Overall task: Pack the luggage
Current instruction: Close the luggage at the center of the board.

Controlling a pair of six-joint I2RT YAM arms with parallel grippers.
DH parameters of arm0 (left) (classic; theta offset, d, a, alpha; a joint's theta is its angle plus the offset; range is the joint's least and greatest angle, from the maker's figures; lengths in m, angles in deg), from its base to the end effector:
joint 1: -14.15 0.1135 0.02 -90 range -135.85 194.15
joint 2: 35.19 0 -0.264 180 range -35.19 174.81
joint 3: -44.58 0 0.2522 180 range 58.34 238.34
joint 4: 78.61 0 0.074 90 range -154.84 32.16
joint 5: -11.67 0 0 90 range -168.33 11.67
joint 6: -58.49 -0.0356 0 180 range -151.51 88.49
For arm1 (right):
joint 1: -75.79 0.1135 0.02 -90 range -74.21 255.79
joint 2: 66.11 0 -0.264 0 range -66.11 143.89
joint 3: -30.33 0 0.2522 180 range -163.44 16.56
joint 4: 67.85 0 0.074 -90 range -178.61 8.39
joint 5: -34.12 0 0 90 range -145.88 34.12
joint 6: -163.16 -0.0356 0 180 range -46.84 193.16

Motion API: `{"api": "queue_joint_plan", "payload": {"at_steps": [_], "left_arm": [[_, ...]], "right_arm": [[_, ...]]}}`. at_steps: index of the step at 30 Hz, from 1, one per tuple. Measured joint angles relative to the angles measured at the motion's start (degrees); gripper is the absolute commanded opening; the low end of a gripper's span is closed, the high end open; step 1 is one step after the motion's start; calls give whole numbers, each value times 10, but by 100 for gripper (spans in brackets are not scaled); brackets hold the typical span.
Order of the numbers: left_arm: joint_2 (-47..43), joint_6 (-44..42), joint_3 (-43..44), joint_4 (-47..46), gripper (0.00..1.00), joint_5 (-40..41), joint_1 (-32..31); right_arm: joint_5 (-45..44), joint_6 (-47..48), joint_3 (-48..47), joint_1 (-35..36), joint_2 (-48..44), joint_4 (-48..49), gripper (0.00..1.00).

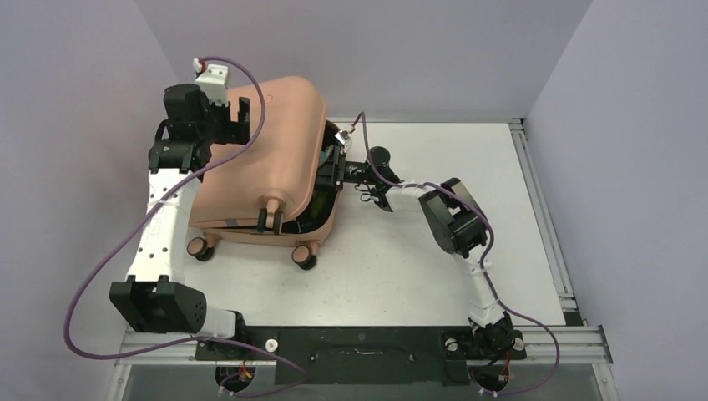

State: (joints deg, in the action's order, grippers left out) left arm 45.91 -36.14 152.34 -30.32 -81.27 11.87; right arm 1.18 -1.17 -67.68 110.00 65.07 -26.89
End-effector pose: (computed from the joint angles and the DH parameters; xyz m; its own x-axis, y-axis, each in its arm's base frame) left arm 0.3061 -0.0140 0.4471 -0.3601 0.0950 -0.9281 0.1168 0.9916 0.0562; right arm 0.3946 0.3044 0.1869 -0.9262 0.0034 -0.3771 -0.3762 -0.0782 0.9232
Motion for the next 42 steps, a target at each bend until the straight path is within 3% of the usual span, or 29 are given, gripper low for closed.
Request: {"api": "queue_joint_plan", "payload": {"at_steps": [5, 15, 22, 26, 42], "left_arm": [[29, -32, -78, -43, 96, 45, 42], [44, -35, -112, -102, 96, 44, 88], [43, -28, -131, -143, 96, 7, 109], [43, -26, -145, -154, 96, 6, 121], [43, 63, -196, -183, 96, -169, 208]], "right_arm": [[23, 13, 26, -27, -20, -12, 73], [83, -6, 3, -109, -29, -58, 81], [80, 171, -94, -159, -81, -345, 83], [57, 264, -115, -173, -115, -460, 85], [-80, 473, -116, -201, -158, -656, 87]]}}
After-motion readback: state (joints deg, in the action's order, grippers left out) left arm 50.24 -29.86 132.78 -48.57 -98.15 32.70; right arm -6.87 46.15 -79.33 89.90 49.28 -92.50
